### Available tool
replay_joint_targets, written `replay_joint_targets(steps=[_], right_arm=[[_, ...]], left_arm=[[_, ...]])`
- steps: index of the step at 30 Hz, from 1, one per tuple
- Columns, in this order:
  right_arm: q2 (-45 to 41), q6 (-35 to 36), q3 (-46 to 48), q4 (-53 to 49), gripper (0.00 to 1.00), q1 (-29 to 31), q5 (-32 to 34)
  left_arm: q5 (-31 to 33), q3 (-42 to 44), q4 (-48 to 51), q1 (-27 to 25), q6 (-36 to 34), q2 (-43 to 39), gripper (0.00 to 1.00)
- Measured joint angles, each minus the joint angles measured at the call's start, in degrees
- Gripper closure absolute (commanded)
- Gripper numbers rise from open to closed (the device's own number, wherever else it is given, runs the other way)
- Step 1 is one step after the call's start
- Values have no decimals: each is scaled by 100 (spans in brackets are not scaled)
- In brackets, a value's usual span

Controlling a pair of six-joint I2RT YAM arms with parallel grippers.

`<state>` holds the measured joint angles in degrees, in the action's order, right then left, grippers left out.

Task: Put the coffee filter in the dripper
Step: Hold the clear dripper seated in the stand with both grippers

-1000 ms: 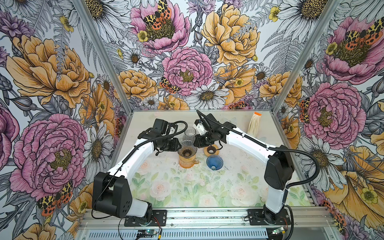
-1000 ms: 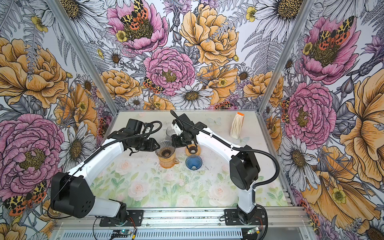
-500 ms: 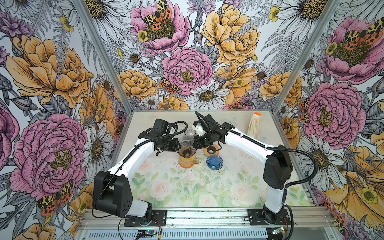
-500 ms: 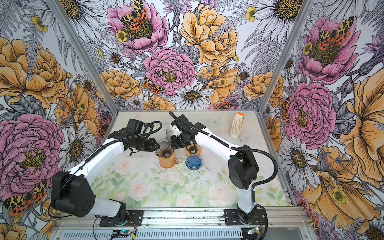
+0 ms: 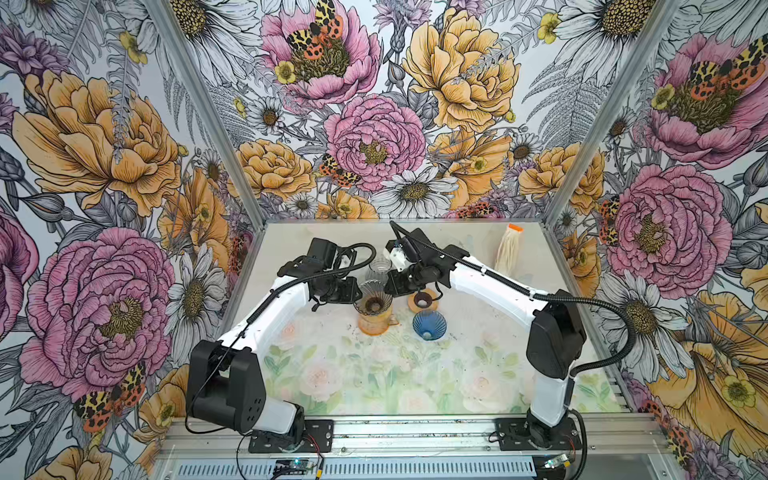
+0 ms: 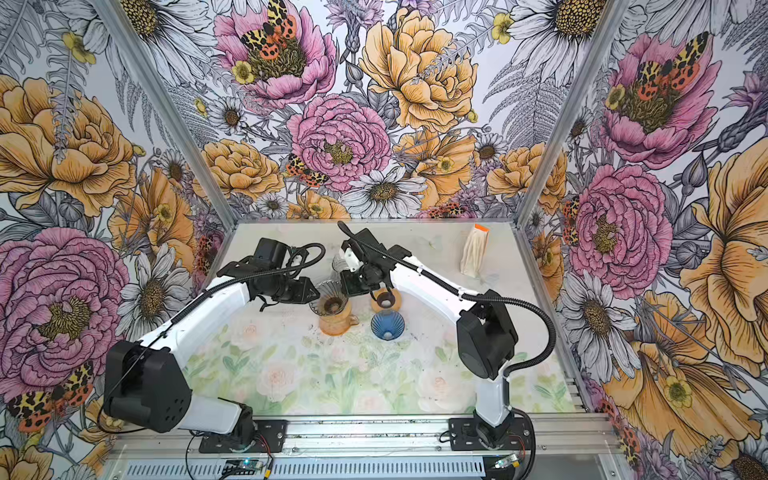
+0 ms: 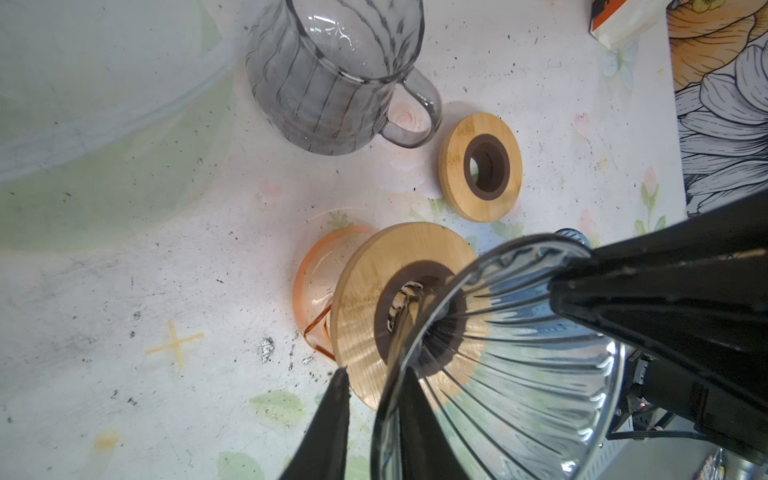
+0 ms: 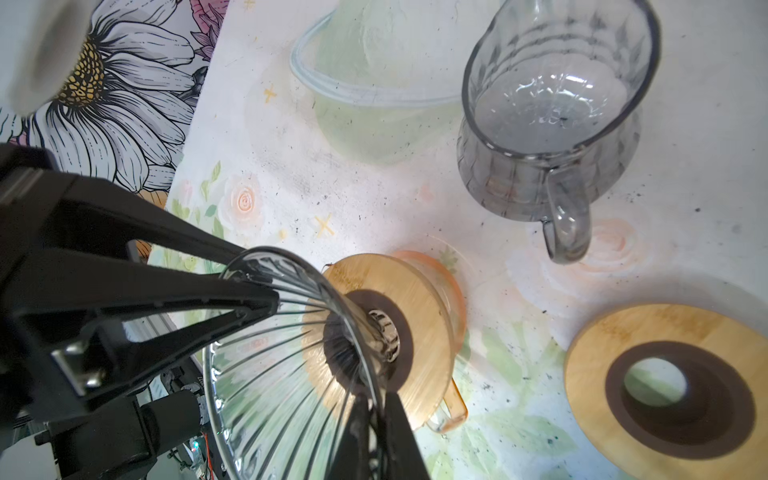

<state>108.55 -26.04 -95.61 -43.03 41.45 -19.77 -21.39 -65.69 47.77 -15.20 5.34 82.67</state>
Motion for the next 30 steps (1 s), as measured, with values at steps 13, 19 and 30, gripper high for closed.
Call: replay_joint_targets(steps=[13, 19, 30], right_arm=[[39, -46, 0, 63, 90, 0, -68], [70, -129, 0, 101, 90, -13, -136], [105, -177, 0, 149, 90, -57, -197]], left_arm=[[-4, -26, 0, 0, 2, 48, 80], [-2, -101, 4, 0, 2, 122, 82], [-52, -216, 44, -4, 2, 275, 87]])
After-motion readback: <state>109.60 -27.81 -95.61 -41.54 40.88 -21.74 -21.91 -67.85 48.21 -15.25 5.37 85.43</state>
